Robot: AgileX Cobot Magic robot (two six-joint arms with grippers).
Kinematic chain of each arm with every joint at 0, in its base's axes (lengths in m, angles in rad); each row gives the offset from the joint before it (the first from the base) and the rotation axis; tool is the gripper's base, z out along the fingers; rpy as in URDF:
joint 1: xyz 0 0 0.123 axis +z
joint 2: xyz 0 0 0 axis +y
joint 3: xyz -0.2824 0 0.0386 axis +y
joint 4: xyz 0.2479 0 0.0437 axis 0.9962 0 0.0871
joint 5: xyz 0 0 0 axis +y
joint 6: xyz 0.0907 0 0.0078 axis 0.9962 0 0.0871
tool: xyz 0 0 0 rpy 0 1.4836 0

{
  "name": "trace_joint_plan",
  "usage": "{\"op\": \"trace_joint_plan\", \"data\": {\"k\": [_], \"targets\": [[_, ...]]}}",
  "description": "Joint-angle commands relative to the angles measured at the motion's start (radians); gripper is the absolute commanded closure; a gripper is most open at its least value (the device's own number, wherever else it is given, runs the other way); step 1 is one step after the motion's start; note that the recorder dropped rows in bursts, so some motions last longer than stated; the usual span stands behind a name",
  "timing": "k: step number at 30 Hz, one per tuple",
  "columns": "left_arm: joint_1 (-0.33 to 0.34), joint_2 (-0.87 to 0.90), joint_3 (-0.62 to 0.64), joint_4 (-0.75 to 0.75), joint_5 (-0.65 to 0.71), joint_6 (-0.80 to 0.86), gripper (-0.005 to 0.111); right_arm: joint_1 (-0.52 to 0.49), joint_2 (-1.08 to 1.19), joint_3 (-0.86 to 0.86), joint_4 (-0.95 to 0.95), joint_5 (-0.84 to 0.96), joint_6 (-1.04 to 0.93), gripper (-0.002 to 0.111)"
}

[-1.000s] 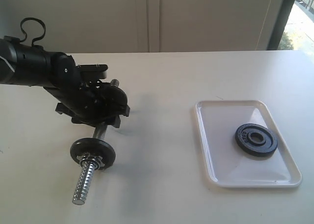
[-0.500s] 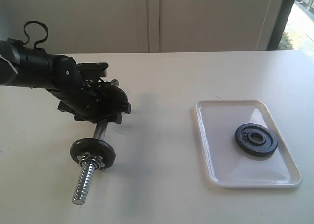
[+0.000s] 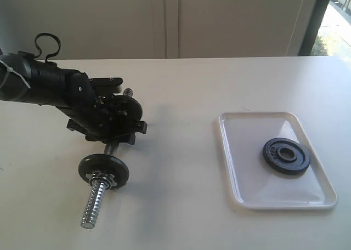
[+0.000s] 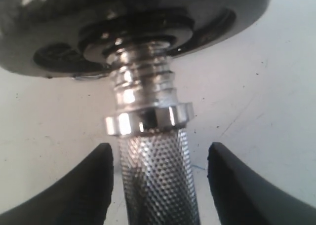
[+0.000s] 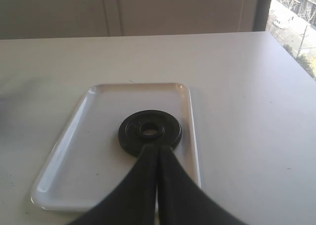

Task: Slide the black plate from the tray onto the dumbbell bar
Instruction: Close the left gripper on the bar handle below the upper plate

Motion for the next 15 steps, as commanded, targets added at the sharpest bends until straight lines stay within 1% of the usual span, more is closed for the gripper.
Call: {"op": "trace_joint_plan", "data": {"k": [1, 6, 8, 10, 15], "targets": [[-0.003, 0.000, -0.002, -0.010, -0.027, 0.003, 0.047, 0.003, -0.006, 0.007, -0.007, -0.008, 0.002, 0.108], [-0.003, 0.000, -0.002, -0.010, -0.045, 0.003, 0.047, 0.003, -0.006, 0.007, -0.007, -0.008, 0.002, 0.108], [-0.003, 0.000, -0.002, -0.010, -0.045, 0.003, 0.050, 0.003, -0.006, 0.007, -0.007, -0.008, 0.002, 0.108], [-0.003, 0.000, -0.002, -0.010, -0.045, 0.003, 0.058, 0.003, -0.006, 0.007, -0.007, -0.008, 0.002, 0.108], [-0.003, 0.000, -0.002, -0.010, -0.045, 0.003, 0.084, 0.003, -0.006, 0.007, -0.007, -0.008, 0.002, 0.108]]}}
